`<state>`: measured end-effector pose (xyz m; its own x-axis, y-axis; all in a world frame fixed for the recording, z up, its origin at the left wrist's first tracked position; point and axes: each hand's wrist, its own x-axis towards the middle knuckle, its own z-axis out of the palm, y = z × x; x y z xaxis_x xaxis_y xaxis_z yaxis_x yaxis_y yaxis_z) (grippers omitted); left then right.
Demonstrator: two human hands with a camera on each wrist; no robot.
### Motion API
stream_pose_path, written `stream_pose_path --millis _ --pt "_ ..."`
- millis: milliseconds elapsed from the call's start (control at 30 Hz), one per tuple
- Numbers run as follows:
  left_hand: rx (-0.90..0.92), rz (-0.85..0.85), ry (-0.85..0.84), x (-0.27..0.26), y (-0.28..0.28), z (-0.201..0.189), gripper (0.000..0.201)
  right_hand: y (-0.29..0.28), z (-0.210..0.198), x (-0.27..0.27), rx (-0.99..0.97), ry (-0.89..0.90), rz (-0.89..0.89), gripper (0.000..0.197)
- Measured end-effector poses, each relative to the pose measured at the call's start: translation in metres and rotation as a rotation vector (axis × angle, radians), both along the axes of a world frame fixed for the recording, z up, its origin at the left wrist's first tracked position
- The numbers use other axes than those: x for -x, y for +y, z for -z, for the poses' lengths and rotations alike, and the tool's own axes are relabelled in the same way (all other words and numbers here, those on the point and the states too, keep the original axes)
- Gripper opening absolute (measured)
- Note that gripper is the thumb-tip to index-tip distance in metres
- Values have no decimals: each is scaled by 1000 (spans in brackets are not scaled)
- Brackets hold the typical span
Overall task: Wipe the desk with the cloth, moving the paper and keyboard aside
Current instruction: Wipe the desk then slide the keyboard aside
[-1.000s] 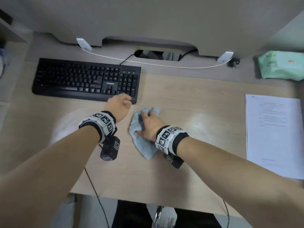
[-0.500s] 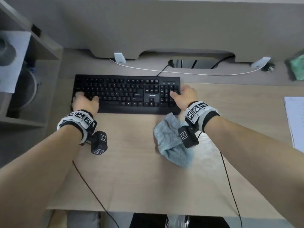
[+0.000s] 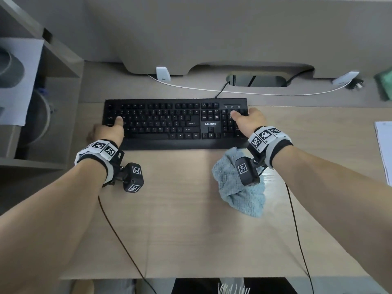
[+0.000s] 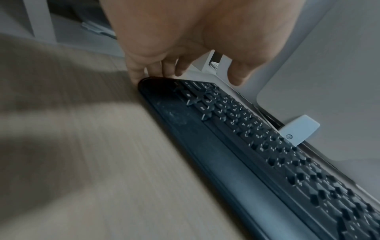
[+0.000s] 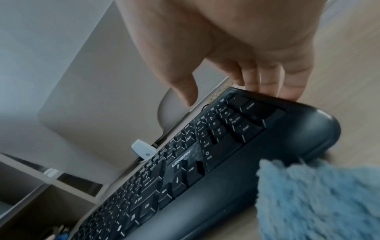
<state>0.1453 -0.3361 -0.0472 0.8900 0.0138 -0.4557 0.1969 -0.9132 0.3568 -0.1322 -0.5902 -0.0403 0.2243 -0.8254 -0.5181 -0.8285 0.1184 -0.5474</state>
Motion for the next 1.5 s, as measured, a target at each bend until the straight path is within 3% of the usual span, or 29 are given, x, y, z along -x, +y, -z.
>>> stream_pose_path --millis 100,233,367,567,967,1133,1300,1500 --pt "-49 51 8 13 -12 -7 88 -8 -15 18 40 -27 55 38" --pt "23 33 51 48 -44 -18 85 -28 -32 60 53 -8 138 42" --pt "133 46 88 105 -93 -33 81 -61 -46 123 75 15 243 43" --pt "188 253 138 210 -176 -48 70 -116 -63 235 133 74 390 47" --pt "292 308 168 407 -319 1 52 -248 -53 433 190 125 485 59" --pt "259 302 180 440 -354 37 83 -286 -32 474 181 167 452 63" --pt "128 332 156 467 -373 18 66 -303 -16 489 131 157 439 63" --pt "-9 413 169 461 -367 23 72 -297 -10 484 128 163 387 60"
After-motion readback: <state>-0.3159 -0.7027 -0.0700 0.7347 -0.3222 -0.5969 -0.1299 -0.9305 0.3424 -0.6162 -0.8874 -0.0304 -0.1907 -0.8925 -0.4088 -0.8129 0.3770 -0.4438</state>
